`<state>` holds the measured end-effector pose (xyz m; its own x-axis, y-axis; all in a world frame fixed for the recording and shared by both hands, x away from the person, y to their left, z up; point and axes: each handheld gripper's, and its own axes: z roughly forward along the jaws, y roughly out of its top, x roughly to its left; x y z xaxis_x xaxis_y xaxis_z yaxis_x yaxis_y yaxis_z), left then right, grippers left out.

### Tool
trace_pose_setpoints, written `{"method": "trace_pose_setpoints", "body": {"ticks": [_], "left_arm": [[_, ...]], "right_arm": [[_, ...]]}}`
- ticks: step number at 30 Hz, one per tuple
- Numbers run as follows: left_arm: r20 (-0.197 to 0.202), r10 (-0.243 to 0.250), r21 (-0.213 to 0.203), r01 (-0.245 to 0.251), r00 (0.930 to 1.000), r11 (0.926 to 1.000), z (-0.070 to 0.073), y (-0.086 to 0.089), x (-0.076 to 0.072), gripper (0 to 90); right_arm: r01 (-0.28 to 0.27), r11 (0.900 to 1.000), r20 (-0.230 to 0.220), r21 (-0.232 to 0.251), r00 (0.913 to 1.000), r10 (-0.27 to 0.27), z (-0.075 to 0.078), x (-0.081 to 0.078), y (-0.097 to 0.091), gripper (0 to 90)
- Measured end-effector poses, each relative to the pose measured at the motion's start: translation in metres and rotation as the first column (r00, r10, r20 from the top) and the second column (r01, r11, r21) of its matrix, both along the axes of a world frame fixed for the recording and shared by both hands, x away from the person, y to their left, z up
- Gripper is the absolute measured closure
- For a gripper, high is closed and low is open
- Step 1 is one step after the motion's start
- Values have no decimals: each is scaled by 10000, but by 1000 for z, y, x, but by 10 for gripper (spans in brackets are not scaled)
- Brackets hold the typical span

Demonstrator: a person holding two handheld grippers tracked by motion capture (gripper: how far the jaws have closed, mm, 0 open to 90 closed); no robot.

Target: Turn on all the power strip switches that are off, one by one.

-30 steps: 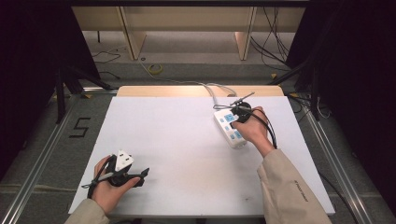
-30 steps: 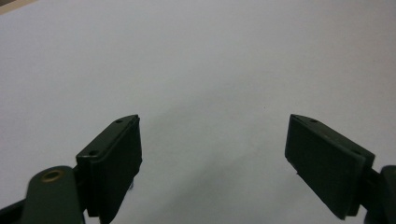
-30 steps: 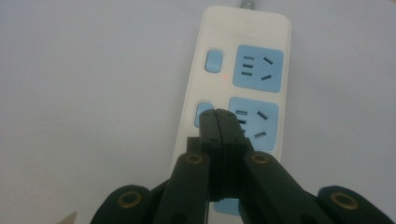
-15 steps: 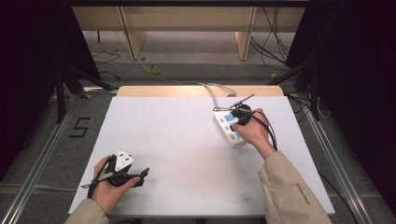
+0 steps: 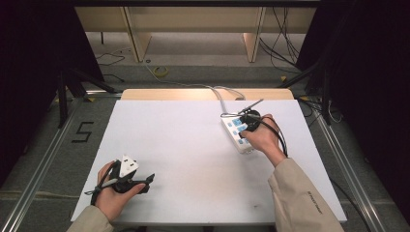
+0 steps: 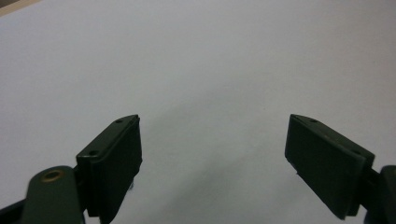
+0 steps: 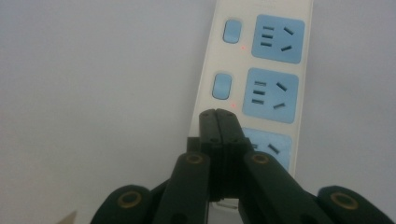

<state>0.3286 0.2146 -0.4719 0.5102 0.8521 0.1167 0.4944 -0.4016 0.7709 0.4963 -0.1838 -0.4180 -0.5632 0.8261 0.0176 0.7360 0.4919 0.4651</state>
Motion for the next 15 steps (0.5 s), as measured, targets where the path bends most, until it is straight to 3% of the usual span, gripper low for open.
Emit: {"method": "trace_pose_setpoints", "body": {"ticks": [15], "left_arm": [[-3,-1,8,1,10000,10000,0,0,0,186]], "right_arm": [[60,10000,-163,-48,9998,-61,-5,0,-1,900]]}}
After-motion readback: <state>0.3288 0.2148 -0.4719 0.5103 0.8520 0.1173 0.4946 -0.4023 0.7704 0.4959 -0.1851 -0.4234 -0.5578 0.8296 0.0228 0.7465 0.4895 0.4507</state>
